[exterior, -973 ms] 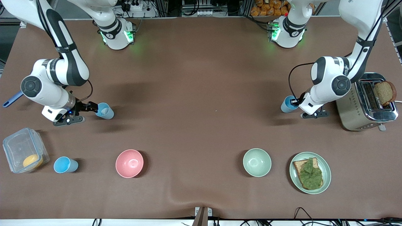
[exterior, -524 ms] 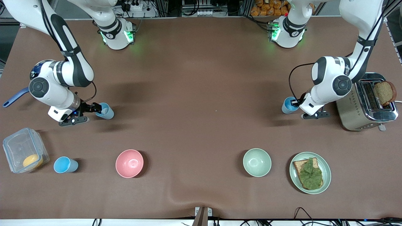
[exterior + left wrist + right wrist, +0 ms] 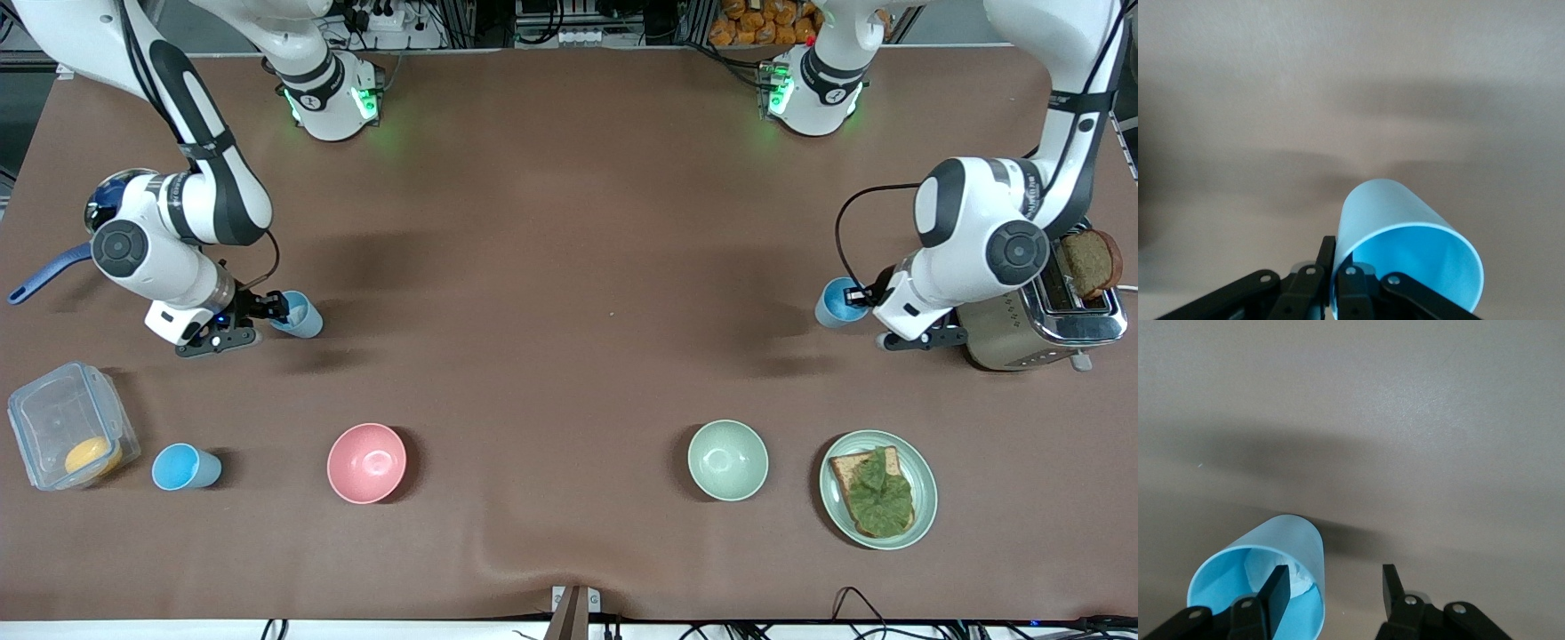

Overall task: Stack blue cups with both arms
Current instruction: 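Lift both blue cups off the table with both grippers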

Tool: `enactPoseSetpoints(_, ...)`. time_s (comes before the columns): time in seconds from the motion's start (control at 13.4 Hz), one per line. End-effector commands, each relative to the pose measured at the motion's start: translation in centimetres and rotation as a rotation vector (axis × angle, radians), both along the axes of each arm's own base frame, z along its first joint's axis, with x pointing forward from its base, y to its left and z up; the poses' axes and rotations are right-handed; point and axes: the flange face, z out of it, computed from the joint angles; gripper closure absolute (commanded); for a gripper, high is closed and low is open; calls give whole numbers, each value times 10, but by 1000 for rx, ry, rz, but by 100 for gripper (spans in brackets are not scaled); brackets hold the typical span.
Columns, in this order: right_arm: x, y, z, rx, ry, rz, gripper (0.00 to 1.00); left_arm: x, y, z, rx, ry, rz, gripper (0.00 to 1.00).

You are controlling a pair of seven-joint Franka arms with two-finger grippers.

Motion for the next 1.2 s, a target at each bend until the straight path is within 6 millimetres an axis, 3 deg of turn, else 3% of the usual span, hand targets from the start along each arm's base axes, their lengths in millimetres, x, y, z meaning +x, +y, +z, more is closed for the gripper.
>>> enactPoseSetpoints(0.0,-3,2,-3,-6,5,8,66,15,1,28,19,5,11,100)
enactPoseSetpoints(0.15,-4,6,-3,-6,9,9,93,26,2,48,18,1,14,100)
enactPoseSetpoints(0.22,-3,10,-2,-7,7,15,100,31,4,57,18,-7,16,100)
enactPoseSetpoints(0.52,2,25,9,-8,22,24,100,47,12,97,18,-31,24,100)
enactPoseSetpoints(0.75,22,77,53,-31,86,1,100,55,27,112,22,-39,45,100)
enactPoseSetpoints(1.12,20,194,86,-13,40,-54,100,62,63,156,22,-36,38,100)
